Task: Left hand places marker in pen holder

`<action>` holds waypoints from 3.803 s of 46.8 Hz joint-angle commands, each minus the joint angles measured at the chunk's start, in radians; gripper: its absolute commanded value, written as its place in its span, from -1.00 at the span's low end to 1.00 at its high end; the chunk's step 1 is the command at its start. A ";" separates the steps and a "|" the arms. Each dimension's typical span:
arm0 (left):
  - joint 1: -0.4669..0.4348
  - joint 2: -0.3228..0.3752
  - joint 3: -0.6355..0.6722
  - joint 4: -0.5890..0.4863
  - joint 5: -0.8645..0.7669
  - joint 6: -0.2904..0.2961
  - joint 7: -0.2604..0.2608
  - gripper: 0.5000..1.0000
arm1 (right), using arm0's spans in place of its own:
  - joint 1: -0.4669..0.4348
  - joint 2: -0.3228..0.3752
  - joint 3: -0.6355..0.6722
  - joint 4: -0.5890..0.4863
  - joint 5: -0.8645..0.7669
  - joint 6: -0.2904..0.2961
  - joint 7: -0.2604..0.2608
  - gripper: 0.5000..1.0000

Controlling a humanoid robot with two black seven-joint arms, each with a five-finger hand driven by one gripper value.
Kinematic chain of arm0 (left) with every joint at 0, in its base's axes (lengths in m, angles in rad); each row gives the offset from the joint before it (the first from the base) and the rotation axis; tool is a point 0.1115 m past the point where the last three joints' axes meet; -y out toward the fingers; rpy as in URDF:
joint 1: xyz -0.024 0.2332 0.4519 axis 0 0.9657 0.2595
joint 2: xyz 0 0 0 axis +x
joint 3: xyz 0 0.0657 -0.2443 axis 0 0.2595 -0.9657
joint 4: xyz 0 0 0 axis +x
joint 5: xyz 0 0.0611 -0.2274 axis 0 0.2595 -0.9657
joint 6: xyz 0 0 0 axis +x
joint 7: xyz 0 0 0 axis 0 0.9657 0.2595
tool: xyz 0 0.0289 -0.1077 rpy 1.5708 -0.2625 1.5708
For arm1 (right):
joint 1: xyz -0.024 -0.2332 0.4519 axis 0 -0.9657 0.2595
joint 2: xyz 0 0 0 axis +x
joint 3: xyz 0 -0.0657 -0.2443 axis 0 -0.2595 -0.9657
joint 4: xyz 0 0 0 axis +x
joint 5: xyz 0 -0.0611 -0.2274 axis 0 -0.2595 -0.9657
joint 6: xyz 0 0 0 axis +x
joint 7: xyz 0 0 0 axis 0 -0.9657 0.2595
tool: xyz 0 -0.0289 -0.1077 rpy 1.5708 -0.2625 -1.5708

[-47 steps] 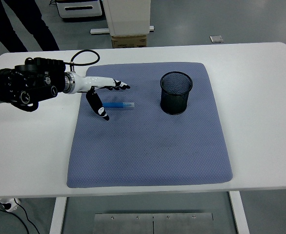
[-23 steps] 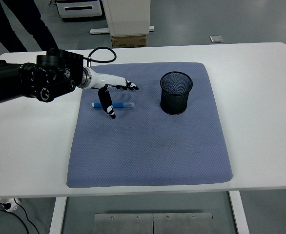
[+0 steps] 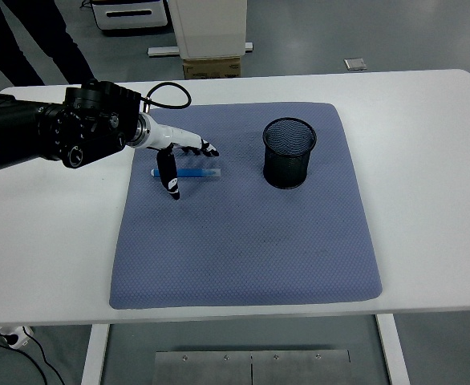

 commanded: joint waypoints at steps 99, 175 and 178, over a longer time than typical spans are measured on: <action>0.022 -0.024 -0.014 0.026 0.061 -0.009 -0.003 -0.59 | 0.000 0.000 0.000 0.001 0.001 0.000 -0.001 1.00; -0.017 -0.020 -0.061 0.060 0.063 -0.033 -0.014 -1.00 | 0.000 0.000 0.000 -0.001 -0.001 0.000 -0.001 1.00; -0.017 -0.020 -0.063 0.060 0.063 -0.033 -0.014 -1.00 | 0.000 0.000 0.000 -0.001 0.001 0.000 0.001 1.00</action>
